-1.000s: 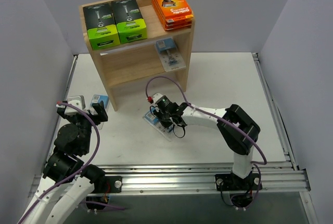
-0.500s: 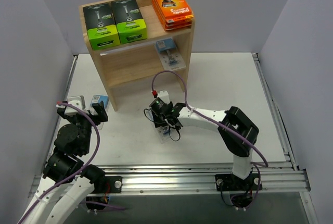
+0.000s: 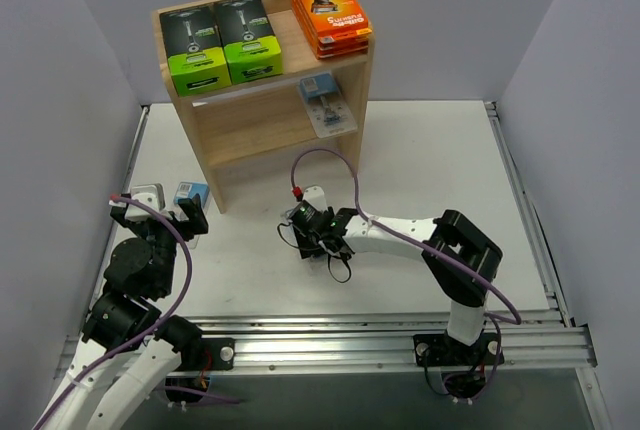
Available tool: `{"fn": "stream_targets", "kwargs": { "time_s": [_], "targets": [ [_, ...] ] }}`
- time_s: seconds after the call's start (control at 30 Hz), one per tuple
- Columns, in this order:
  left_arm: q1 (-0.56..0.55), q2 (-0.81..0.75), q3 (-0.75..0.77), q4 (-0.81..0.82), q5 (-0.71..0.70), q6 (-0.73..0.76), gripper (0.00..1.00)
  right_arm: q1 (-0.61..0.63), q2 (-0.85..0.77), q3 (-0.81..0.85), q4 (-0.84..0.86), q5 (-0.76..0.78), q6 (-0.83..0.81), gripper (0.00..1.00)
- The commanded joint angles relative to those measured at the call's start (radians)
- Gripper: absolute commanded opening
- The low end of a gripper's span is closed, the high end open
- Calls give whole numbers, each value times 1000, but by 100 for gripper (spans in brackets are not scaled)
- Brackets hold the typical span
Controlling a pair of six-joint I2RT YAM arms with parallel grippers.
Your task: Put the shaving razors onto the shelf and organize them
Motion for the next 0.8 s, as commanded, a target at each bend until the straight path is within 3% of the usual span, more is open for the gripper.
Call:
{"fn": "stream_targets", "kwargs": {
  "time_s": [0.0,0.1,0.2,0.37,0.77],
  "targets": [
    [-4,-3,19,19,12,12,94,20,-45,-18,-28,8,19,51],
    [-4,-8,18,24,15,18,99,30,-36,-21,-26,17,22,52],
    [-4,-10,22,22,30,25,94,31,-36,-32,-29,33,22,52],
    [-4,-10,19,21,27,20,97,37,-45,-55,-34,47,33,52],
    [-6,-11,18,21,9,15,94,53,-53,-87,-19,48,46,52]
  ]
}}
